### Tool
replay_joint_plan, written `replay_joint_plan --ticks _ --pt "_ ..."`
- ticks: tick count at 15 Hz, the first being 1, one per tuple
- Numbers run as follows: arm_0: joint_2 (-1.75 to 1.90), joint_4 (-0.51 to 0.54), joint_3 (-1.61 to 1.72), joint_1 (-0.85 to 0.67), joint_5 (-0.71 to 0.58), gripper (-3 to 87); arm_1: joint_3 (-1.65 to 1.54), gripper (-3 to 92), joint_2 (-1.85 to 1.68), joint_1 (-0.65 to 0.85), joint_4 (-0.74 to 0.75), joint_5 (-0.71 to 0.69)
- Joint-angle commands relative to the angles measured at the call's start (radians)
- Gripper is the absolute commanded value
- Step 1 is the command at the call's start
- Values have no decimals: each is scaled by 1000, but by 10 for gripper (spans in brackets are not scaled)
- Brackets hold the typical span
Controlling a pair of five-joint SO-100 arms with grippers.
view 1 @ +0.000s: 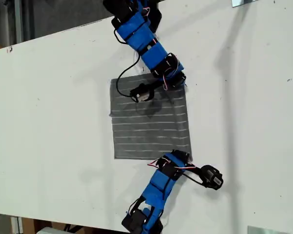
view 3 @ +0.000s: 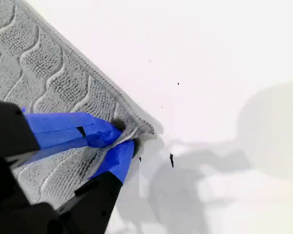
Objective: Grasp corners of a square towel and fold twice.
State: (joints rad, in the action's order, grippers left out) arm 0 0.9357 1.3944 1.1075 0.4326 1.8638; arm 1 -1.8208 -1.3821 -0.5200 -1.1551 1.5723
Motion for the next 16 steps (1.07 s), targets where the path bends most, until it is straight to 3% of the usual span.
replay_joint_plan --ticks 1,3,6,8,11,16 --pt "34 104 -95 15 -3 -2 123 -2 -44 -20 -87 8" --pt "54 144 -158 6 -72 -2 225 -2 -44 -35 -190 8" --pt "129 107 -161 0 -173 -2 301 -2 -58 -48 -264 25" --pt "155 114 -163 -12 -198 -2 301 -2 -71 -35 -279 43" --pt "184 215 -152 -55 -175 -2 301 -2 -101 -5 -305 34" --pt "215 227 -146 -138 -265 -2 301 -2 -175 44 -359 -2"
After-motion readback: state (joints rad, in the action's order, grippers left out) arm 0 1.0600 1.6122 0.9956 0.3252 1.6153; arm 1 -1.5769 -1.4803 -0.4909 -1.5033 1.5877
